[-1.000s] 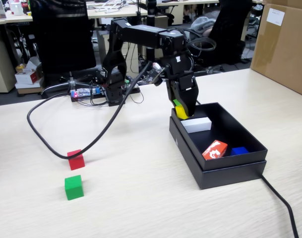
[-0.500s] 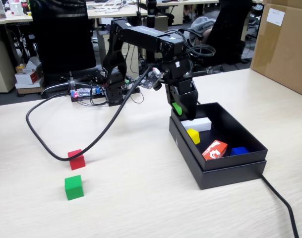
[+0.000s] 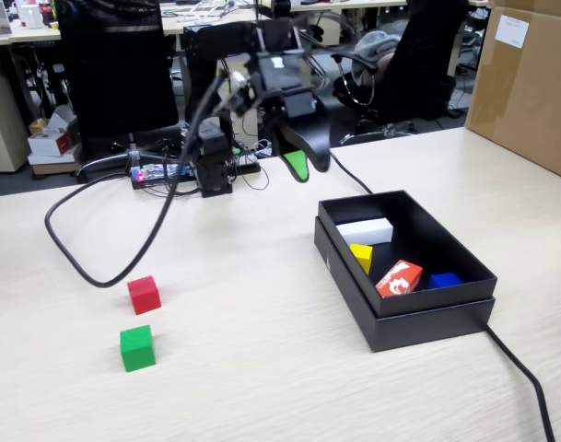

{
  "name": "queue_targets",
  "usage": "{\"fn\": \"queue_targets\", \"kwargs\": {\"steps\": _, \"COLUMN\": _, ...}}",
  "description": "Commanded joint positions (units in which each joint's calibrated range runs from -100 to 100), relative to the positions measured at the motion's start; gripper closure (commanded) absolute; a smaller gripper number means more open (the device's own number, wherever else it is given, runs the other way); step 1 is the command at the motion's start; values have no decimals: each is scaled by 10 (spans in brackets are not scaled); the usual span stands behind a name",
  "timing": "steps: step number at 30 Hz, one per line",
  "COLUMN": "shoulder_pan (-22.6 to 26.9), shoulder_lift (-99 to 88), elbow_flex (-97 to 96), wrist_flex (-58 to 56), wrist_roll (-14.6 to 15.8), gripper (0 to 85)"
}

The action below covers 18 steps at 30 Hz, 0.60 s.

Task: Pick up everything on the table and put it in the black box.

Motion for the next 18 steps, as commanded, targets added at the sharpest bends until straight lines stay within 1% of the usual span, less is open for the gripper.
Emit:
{"fn": "queue_targets", "kwargs": {"steps": 1, "shoulder_pan": -37, "shoulder_lift": -59, "elbow_flex": -7, "wrist_flex": 2, "wrist_roll": -38, "gripper": 460}}
{"fn": "queue_targets", "kwargs": {"steps": 4, "shoulder_pan": -76, "shoulder_lift": -63, "elbow_flex": -49, "wrist_flex": 2, "wrist_roll": -64, "gripper": 427}}
{"fn": "queue_targets", "kwargs": {"steps": 9, "shoulder_pan": -130, "shoulder_lift": -54, "elbow_flex": -139, "wrist_flex": 3, "wrist_roll": -99, "gripper": 424}}
{"fn": "queue_targets", "kwargs": {"steps": 11, "shoulder_pan": -149, "shoulder_lift": -43, "elbow_flex": -176, "wrist_flex": 9, "wrist_roll": -112, "gripper": 392}}
{"fn": "queue_targets", "kwargs": {"steps": 14, "shoulder_pan": -171, "shoulder_lift": -20, "elbow_flex": -209, "wrist_flex": 15, "wrist_roll": -126, "gripper": 388}}
{"fn": "queue_targets", "kwargs": {"steps": 18, "shoulder_pan": -192, "shoulder_lift": 14, "elbow_flex": -226, "wrist_flex": 56, "wrist_roll": -143, "gripper": 390}}
